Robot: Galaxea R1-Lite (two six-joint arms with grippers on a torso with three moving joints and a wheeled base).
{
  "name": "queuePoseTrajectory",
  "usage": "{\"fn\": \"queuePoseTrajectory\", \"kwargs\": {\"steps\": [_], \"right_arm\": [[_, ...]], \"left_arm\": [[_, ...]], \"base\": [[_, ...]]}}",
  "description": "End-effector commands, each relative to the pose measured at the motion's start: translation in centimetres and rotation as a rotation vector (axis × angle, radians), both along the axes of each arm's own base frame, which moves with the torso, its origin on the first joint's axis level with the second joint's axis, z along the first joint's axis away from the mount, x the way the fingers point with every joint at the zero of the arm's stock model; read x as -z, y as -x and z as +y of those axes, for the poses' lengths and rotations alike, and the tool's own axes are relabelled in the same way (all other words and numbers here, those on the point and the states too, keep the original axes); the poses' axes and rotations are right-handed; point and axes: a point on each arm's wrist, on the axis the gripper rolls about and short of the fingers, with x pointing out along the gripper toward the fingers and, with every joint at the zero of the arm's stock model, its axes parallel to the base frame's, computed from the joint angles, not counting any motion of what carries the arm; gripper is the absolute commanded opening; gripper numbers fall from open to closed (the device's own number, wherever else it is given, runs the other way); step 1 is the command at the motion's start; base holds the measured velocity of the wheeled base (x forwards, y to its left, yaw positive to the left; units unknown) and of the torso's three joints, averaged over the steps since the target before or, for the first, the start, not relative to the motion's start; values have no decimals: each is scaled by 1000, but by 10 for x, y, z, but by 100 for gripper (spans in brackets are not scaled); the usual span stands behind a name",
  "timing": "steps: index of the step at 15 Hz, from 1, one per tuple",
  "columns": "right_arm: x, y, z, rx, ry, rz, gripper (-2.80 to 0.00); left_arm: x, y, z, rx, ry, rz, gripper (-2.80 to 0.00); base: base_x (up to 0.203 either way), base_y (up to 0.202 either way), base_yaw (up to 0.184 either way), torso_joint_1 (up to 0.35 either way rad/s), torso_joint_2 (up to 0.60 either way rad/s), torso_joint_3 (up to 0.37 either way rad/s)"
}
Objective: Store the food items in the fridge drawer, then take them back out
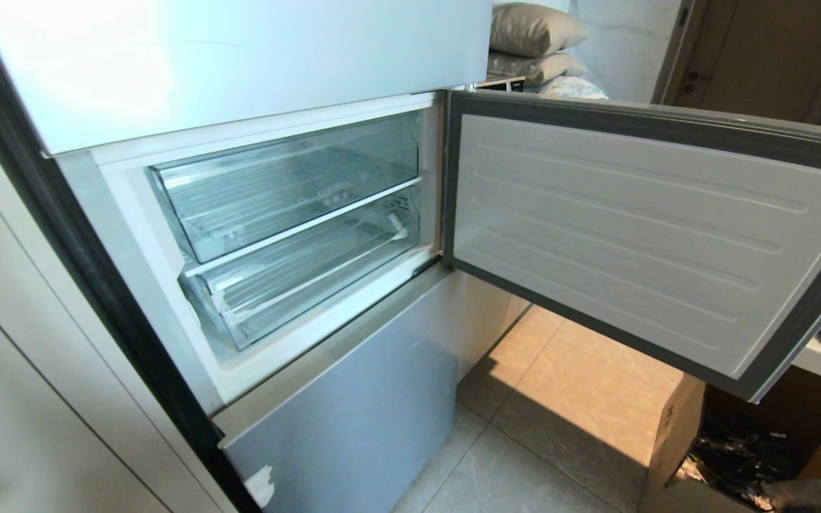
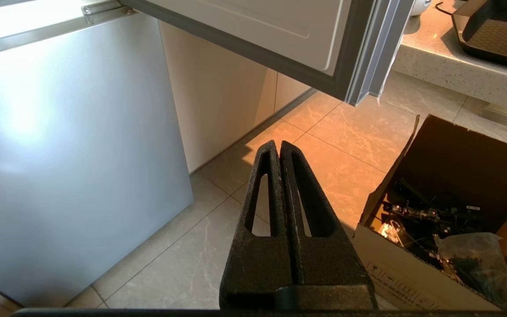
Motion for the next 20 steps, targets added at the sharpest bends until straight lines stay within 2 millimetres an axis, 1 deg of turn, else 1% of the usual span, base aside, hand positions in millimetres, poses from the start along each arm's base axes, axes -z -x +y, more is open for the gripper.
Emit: {"fn": "queuePoseTrajectory", "kwargs": {"steps": [1, 2, 20], "right_arm": [[0, 0, 0, 0, 0, 1, -280], [0, 0, 0, 0, 0, 1, -280], [0, 0, 0, -2, 3, 2, -280]], "left_arm": [[3, 3, 1, -38, 89, -31, -280], [3, 3, 1, -60, 149, -32, -280], [3, 3, 1, -64, 148, -35, -280]], "base": [[0, 0, 0, 0, 0, 0], [0, 0, 0, 0, 0, 0], [0, 0, 0, 0, 0, 0]]}}
